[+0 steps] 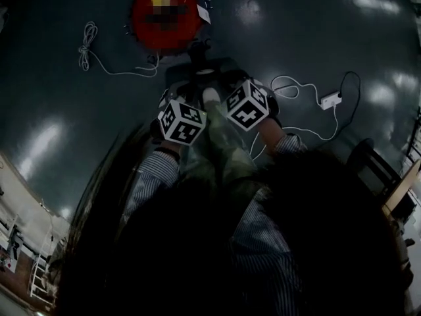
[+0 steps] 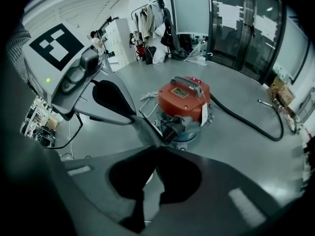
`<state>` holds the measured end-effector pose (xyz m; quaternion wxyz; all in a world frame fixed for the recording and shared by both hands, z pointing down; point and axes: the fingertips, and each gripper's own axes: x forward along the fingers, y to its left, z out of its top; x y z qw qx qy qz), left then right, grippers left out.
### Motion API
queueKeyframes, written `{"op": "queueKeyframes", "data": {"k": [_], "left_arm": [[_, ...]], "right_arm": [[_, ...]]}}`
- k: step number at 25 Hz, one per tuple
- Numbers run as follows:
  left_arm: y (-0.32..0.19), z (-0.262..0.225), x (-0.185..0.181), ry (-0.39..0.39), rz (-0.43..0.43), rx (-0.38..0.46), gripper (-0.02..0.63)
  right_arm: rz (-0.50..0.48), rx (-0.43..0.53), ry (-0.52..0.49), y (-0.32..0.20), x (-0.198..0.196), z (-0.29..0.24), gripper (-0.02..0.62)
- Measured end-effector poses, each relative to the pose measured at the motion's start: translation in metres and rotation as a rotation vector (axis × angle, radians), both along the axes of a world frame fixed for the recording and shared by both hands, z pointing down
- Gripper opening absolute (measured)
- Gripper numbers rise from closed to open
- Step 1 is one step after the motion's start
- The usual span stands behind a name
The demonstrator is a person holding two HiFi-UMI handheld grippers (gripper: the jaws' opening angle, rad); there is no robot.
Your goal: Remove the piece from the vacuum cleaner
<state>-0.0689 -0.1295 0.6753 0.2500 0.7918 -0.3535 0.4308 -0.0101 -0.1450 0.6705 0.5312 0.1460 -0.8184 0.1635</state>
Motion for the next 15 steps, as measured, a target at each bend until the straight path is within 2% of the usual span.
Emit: {"op": "queueKeyframes", "data": {"k": [2,6,11,15], "left_arm": [[-0.004,-0.029,-0.004,0.015,-0.006,0.009,0.028],[0.014,-0.089,-0.016,0.085,-0.023,-0.025,0.028],[-0.003,-0.172,-0.026,0.195,-0.089,0.019,0.028],[-0.006,-0.237,-0.029,0.249,-0.131,0.063,0.028]], "right_arm": [[0.002,-0.001,-0.014,-0.003,-0.004,-0.029,0.02],[0.06,-0.073,-0.077,0.012,-0.017,-0.091,0.02],[0.107,-0.046,-0.164,-0.008,-0.031,-0.173,0.02],[0.13,-0.029,-0.246,-0.012,-0.03,-0.233,0.02]]}}
